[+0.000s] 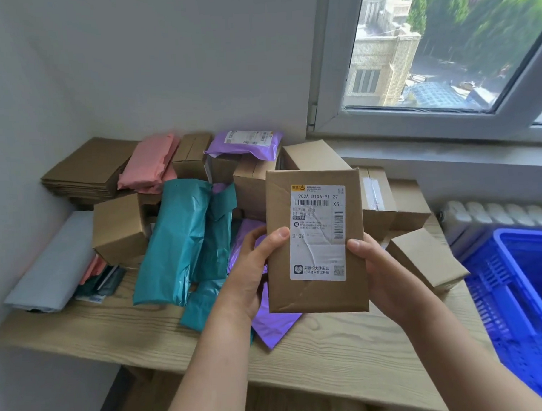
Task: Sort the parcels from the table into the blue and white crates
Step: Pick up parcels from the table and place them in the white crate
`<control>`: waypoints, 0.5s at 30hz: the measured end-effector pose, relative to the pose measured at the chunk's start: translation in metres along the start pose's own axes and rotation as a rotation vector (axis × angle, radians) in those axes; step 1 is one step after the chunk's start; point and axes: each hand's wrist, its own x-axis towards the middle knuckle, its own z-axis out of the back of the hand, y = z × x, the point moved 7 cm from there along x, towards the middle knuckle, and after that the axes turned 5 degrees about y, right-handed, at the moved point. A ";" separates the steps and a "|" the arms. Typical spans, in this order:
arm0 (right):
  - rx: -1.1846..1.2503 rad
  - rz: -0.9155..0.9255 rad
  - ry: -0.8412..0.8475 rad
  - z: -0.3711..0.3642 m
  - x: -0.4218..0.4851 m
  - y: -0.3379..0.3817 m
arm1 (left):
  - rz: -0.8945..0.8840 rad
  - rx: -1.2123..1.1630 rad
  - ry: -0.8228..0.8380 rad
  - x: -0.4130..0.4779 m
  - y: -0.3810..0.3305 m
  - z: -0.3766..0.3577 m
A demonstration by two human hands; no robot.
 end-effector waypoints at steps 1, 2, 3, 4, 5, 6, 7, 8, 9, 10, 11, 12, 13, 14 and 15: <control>-0.003 0.003 -0.001 0.001 -0.001 0.002 | -0.006 0.004 0.004 0.000 -0.001 -0.002; -0.004 0.003 0.000 0.002 -0.003 0.003 | -0.010 0.008 0.008 0.000 -0.002 -0.004; -0.002 0.003 0.005 0.002 -0.004 0.004 | -0.015 0.011 0.011 0.000 -0.002 -0.006; 0.001 0.009 0.012 0.002 -0.005 0.005 | -0.019 0.014 0.012 -0.001 -0.003 -0.007; 0.000 0.012 0.007 0.003 -0.006 0.006 | -0.024 0.013 0.013 0.000 -0.002 -0.008; 0.002 0.012 -0.001 0.003 -0.008 0.007 | -0.027 0.012 0.015 -0.001 -0.002 -0.009; 0.005 0.009 -0.013 0.004 -0.009 0.007 | -0.031 0.011 0.023 -0.002 -0.002 -0.010; 0.011 0.009 -0.025 0.006 -0.011 0.006 | -0.033 0.018 0.041 -0.002 -0.002 -0.013; 0.011 0.000 -0.041 0.006 -0.012 0.006 | -0.035 0.033 0.067 -0.002 -0.002 -0.016; 0.019 -0.008 -0.056 0.007 -0.014 0.006 | -0.029 0.063 0.096 -0.002 -0.001 -0.021; 0.036 -0.010 -0.082 0.008 -0.017 0.006 | -0.022 0.101 0.130 -0.001 0.001 -0.027; 0.060 -0.013 -0.098 0.007 -0.020 0.005 | -0.020 0.136 0.145 0.000 0.002 -0.032; 0.078 -0.018 -0.130 0.007 -0.022 0.005 | -0.022 0.164 0.158 0.002 0.005 -0.037; 0.112 -0.017 -0.180 0.013 -0.028 0.002 | -0.006 0.195 0.175 0.006 0.010 -0.046; 0.124 -0.030 -0.216 0.014 -0.031 0.000 | 0.001 0.208 0.167 0.007 0.013 -0.049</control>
